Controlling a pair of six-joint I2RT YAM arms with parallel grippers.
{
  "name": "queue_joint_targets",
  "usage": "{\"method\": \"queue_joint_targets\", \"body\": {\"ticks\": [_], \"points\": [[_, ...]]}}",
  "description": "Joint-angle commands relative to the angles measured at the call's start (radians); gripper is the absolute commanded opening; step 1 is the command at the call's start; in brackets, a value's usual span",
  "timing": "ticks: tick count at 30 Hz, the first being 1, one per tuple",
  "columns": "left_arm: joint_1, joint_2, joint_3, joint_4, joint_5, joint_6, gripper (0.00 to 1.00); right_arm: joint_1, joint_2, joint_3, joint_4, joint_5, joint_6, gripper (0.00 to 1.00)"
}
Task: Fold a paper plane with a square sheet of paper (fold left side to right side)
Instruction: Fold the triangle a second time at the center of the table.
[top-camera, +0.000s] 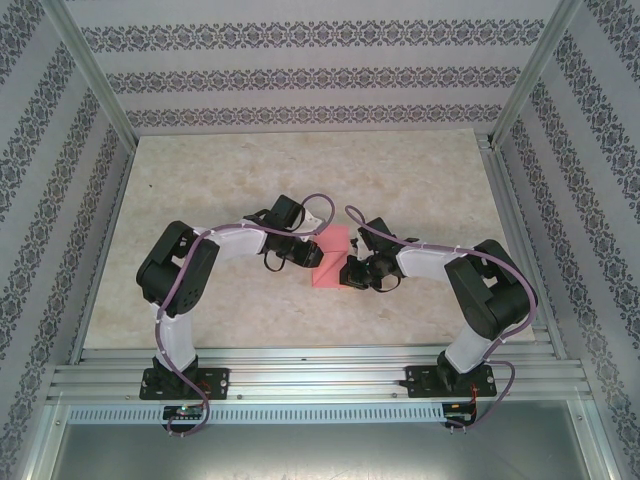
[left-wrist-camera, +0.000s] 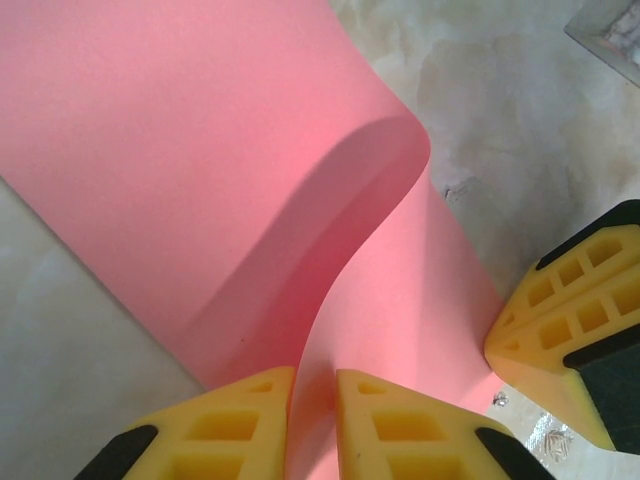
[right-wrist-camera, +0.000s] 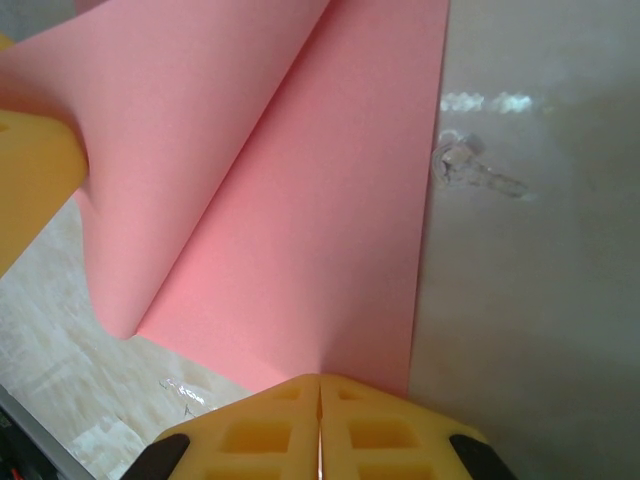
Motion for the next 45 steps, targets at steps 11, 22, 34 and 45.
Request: {"method": "queue_joint_targets", "body": {"ticks": [11, 22, 34, 45], "points": [[0.013, 0.037, 0.037, 0.037, 0.055, -0.002, 0.14, 0.011, 0.026, 0.000, -0.056, 0.056, -0.026, 0.08], [0.012, 0.054, 0.045, 0.032, 0.051, 0.001, 0.14, 0.013, 0.028, 0.000, -0.056, 0.057, -0.024, 0.08], [0.013, 0.057, 0.066, 0.036, 0.032, -0.003, 0.13, 0.016, 0.035, -0.001, -0.061, 0.060, -0.023, 0.08], [0.013, 0.064, 0.062, 0.022, 0.020, 0.008, 0.13, 0.016, 0.038, 0.000, -0.066, 0.063, -0.024, 0.09]]}}
